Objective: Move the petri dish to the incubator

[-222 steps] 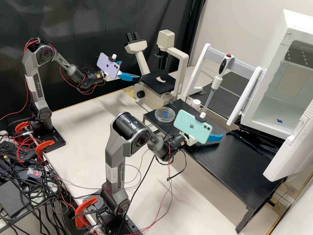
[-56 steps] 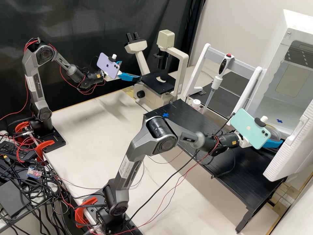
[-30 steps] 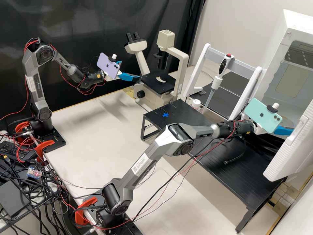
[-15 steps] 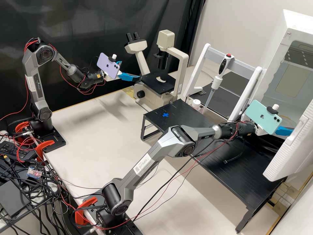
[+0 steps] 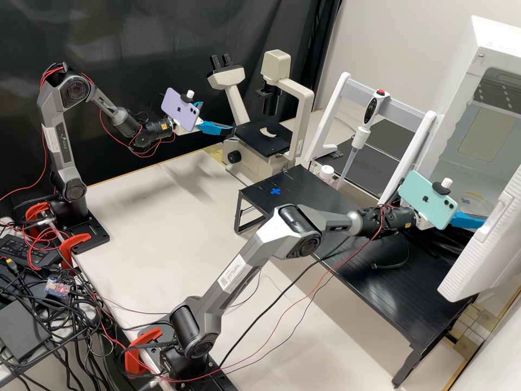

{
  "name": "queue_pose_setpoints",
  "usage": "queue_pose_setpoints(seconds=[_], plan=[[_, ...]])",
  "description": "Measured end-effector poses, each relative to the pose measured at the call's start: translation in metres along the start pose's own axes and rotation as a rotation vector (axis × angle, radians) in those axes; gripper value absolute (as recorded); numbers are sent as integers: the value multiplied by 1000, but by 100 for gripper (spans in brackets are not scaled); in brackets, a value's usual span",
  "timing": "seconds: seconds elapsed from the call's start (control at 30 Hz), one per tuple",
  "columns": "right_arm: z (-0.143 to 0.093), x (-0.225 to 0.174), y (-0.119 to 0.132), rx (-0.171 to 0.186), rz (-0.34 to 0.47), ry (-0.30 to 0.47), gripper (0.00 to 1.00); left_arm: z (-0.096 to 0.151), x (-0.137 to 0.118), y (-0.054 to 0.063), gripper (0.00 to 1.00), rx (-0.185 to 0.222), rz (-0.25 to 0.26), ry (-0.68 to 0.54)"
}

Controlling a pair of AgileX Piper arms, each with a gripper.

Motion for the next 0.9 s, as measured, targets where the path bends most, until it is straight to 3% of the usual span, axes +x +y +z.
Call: queue_pose_setpoints(seconds=[0.47, 0.63, 0.9], plan=[[29, -77, 26, 59, 40, 7, 100, 0, 0, 0, 100, 0, 0, 0], [43, -115, 28, 57, 23, -16, 100, 0, 0, 0, 100, 0, 0, 0], [42, -186, 40, 111, 89, 84, 100, 0, 0, 0, 100, 0, 0, 0]])
